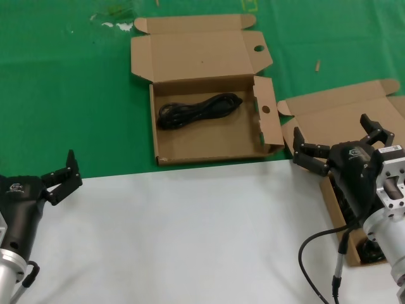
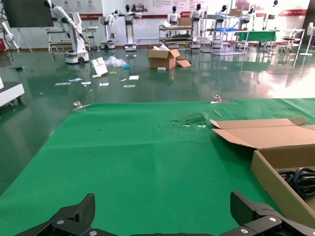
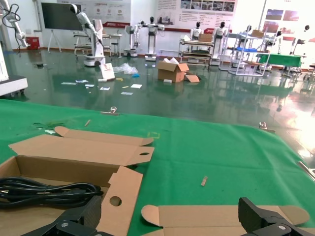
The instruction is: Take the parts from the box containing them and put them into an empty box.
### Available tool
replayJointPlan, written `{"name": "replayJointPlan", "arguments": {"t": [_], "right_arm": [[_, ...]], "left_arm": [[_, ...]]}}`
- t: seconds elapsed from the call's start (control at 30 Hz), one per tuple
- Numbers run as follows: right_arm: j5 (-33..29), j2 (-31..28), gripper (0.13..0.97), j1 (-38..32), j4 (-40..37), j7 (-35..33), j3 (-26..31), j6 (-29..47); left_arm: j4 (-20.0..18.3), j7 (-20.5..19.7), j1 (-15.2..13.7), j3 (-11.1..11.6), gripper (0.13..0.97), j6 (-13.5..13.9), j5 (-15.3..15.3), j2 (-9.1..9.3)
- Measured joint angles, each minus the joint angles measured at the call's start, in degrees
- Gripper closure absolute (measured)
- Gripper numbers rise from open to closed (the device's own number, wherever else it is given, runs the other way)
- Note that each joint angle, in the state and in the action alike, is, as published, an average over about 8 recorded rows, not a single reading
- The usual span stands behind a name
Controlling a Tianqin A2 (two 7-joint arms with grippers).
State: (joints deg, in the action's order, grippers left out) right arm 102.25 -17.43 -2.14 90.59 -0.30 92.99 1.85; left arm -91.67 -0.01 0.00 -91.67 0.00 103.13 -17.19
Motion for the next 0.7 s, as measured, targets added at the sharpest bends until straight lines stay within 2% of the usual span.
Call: {"name": "replayJointPlan", "arguments": {"t": [0.7], "right_arm": [[0.0,0.0,0.129,0.0,0.0,0.0,0.0,0.0]], "left_arm": [[0.0,0.0,0.0,0.0,0.132,0.0,0.0,0.00]]}}
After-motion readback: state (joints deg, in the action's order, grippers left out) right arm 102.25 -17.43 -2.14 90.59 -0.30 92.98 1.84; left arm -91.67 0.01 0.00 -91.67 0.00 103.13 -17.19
